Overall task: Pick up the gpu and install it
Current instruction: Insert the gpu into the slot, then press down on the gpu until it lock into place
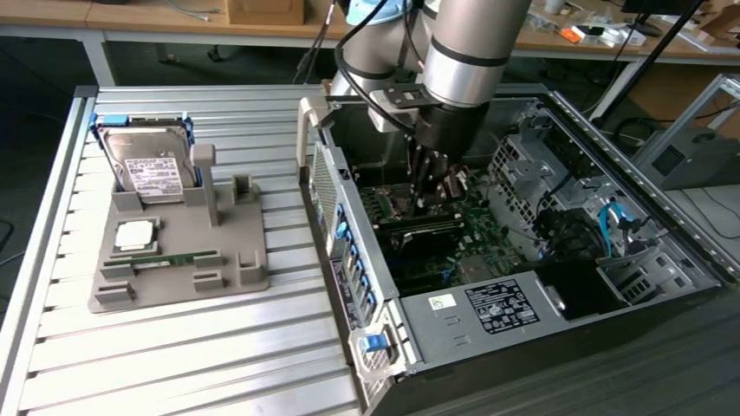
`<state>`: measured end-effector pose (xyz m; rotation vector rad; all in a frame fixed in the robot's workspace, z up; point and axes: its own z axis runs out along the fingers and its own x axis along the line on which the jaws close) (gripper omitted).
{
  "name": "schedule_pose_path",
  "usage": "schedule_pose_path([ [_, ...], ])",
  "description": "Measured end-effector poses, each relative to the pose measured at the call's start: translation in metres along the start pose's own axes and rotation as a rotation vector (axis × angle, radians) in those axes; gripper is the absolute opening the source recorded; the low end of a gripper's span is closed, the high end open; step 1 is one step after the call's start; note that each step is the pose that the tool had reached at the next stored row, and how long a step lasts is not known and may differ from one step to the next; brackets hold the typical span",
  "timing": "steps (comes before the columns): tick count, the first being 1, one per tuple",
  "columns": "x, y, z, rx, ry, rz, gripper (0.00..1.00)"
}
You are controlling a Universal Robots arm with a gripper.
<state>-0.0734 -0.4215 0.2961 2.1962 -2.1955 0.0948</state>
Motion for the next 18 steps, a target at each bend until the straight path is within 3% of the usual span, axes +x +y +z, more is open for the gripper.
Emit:
schedule_pose_path([
  [3, 0.000, -0.0072, 0.0028, -0.0094, 0.0008, -0.001, 0.11],
  [5, 0.001, -0.0071, 0.0036, -0.0103, 0.0021, -0.001, 0.11],
  [10, 0.002, 0.0069, 0.0040, -0.0104, 0.0046, -0.001, 0.11],
  [18, 0.006, 0.0205, 0.0109, -0.0103, 0.0050, -0.001, 0.11],
])
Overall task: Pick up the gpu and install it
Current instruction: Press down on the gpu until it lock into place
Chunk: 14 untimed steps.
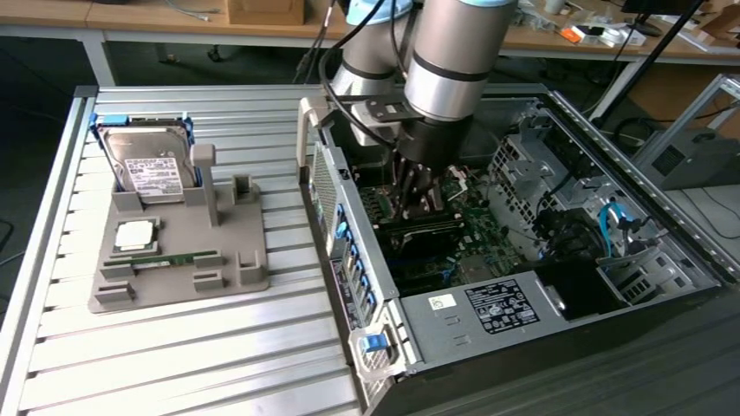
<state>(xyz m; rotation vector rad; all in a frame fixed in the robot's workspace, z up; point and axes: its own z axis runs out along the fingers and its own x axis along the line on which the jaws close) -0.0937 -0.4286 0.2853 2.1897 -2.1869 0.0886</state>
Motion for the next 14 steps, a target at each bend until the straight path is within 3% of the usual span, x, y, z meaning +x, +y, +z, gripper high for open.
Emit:
schedule_pose_path([
  [6, 0.0001, 0.0072, 0.0037, 0.0000, 0.0000, 0.000, 0.11],
  [14, 0.0037, 0.0096, 0.0074, 0.0000, 0.0000, 0.000, 0.11],
])
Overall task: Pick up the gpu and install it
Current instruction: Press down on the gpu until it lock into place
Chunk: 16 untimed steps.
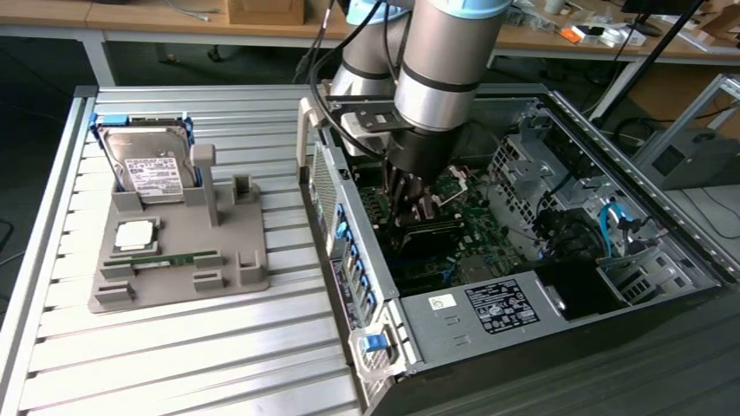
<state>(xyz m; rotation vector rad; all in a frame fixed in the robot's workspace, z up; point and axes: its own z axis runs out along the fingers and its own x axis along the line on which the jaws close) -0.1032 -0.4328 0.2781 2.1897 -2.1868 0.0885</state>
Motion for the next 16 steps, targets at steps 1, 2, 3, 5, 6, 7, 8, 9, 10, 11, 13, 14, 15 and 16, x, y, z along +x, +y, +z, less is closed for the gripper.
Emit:
schedule_pose_path([
  [1, 0.0000, 0.0001, 0.0003, 0.0000, 0.0001, 0.000, 0.11],
  [2, 0.0000, 0.0003, 0.0006, 0.0000, 0.0001, 0.000, 0.11],
  [3, -0.0001, 0.0005, 0.0009, -0.0001, 0.0002, 0.000, 0.11],
  [5, -0.0001, 0.0008, 0.0018, -0.0001, 0.0002, 0.000, 0.11],
  [6, -0.0001, 0.0010, 0.0023, -0.0002, 0.0004, 0.000, 0.11],
  [7, -0.0001, 0.0012, 0.0026, -0.0001, 0.0001, 0.000, 0.11],
  [8, 0.0001, 0.0015, 0.0028, 0.0000, 0.0001, 0.000, 0.11],
  [9, 0.0003, 0.0019, 0.0029, 0.0002, 0.0001, 0.000, 0.11],
  [10, 0.0007, 0.0025, 0.0030, 0.0001, 0.0002, 0.000, 0.11],
  [11, 0.0012, 0.0035, 0.0030, 0.0000, 0.0002, 0.000, 0.11],
  [13, 0.0022, 0.0054, 0.0033, 0.0003, -0.0002, 0.000, 0.11],
  [14, 0.0027, 0.0065, 0.0033, 0.0001, -0.0001, 0.000, 0.11],
  [15, 0.0032, 0.0075, 0.0033, 0.0000, 0.0000, 0.000, 0.11],
  [16, 0.0035, 0.0083, 0.0034, 0.0001, 0.0000, 0.000, 0.11],
])
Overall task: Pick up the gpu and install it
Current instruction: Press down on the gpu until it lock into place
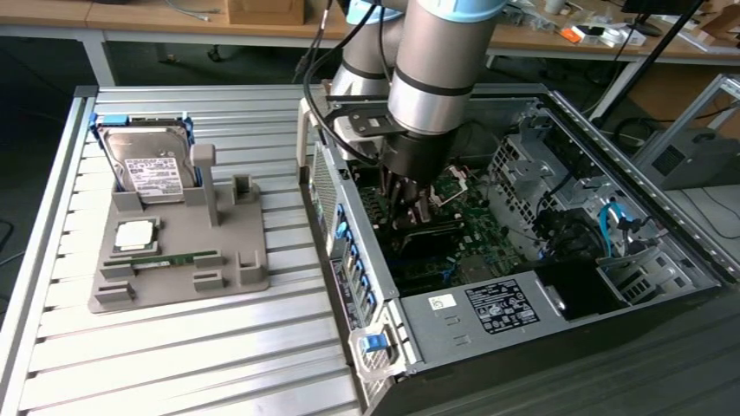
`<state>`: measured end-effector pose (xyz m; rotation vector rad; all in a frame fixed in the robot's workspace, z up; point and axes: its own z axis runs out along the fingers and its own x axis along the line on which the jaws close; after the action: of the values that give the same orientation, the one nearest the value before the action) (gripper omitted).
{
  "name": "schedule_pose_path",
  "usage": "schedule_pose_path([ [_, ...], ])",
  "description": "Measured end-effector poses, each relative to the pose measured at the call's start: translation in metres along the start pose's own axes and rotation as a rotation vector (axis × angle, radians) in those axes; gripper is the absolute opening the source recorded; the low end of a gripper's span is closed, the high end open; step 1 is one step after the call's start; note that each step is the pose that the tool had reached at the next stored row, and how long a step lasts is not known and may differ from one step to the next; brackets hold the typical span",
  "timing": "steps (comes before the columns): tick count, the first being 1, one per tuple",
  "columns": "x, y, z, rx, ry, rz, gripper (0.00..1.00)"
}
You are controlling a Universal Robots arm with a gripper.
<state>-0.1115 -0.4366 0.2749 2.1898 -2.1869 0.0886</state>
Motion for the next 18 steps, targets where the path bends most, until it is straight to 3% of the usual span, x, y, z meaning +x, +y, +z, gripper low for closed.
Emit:
schedule_pose_path([
  [15, 0.0023, 0.0037, 0.0018, -0.0002, 0.0008, 0.000, 0.11],
  [18, 0.0019, 0.0056, 0.0049, 0.0010, -0.0016, 0.000, 0.11],
])
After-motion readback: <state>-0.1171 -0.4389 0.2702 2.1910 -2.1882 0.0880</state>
